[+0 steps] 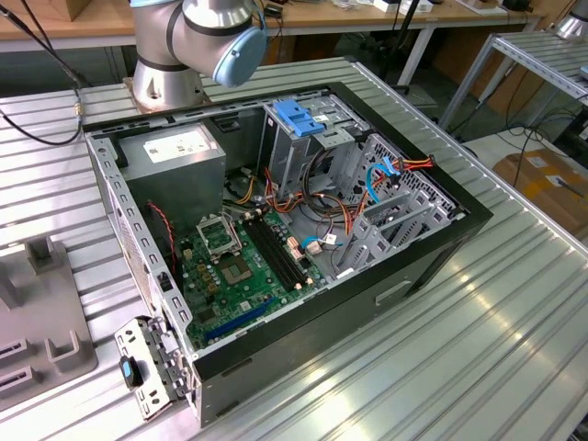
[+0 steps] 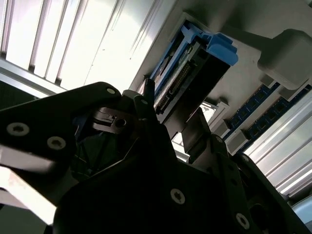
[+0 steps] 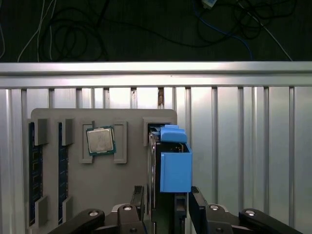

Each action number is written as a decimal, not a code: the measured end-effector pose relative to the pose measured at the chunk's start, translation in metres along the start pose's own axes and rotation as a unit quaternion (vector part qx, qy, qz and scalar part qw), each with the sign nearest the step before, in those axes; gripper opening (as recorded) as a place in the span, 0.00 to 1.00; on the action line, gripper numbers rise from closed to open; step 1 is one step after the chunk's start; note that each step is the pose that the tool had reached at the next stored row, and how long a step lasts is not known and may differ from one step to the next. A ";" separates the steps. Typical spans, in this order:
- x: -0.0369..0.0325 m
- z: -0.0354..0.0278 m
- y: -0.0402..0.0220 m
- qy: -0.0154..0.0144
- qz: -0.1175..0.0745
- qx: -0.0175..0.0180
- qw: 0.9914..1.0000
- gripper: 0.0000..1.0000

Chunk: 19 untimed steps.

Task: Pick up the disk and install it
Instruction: 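Pick up the disk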

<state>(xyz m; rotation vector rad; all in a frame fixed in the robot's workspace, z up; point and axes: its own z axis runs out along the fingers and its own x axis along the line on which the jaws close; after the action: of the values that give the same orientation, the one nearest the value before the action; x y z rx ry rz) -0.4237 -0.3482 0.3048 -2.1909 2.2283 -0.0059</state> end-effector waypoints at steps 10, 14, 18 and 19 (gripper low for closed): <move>0.0000 -0.0020 0.0000 0.000 0.000 0.000 1.000 0.47; 0.0000 -0.0023 0.0000 0.000 0.000 0.000 1.000 0.35; 0.0000 -0.0026 0.0000 0.000 0.000 0.000 1.000 0.35; 0.0000 -0.0028 0.0000 0.000 0.000 0.000 1.000 0.35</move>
<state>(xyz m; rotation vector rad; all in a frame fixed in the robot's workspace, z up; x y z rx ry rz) -0.4237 -0.3482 0.3076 -2.1909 2.2284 -0.0058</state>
